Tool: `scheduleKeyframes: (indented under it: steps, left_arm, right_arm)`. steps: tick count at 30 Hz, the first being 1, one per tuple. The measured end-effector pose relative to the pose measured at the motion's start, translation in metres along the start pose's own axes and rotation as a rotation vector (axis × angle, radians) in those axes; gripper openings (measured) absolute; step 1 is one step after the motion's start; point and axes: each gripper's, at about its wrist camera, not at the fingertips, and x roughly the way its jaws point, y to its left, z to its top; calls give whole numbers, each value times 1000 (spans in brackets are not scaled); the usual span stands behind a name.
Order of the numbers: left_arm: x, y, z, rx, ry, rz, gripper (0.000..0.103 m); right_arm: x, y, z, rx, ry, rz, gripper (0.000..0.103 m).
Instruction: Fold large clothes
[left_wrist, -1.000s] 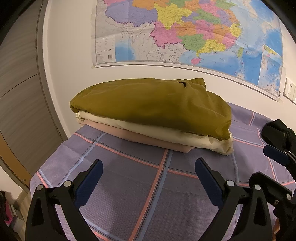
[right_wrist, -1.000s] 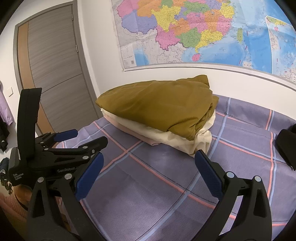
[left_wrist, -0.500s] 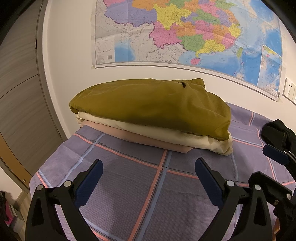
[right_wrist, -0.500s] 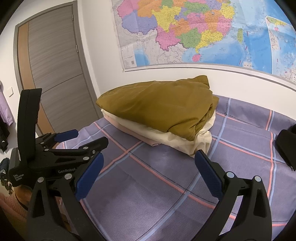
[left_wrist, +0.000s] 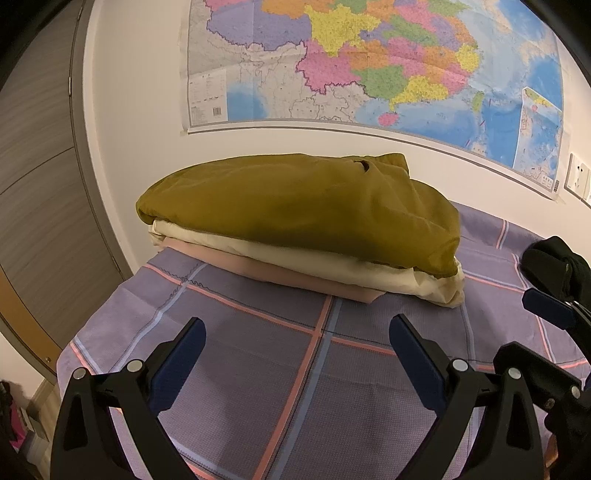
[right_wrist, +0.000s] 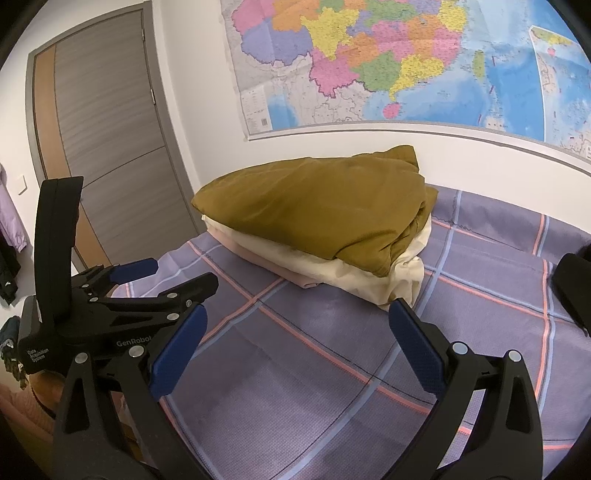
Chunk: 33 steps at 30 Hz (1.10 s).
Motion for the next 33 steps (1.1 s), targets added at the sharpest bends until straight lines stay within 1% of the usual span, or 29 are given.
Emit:
scheduleKeyframes:
  steps: [33]
  left_arm:
    - [6,1,-2,-7,15,-6,96]
  right_arm:
    - [1,-1,0,13,15,2,97]
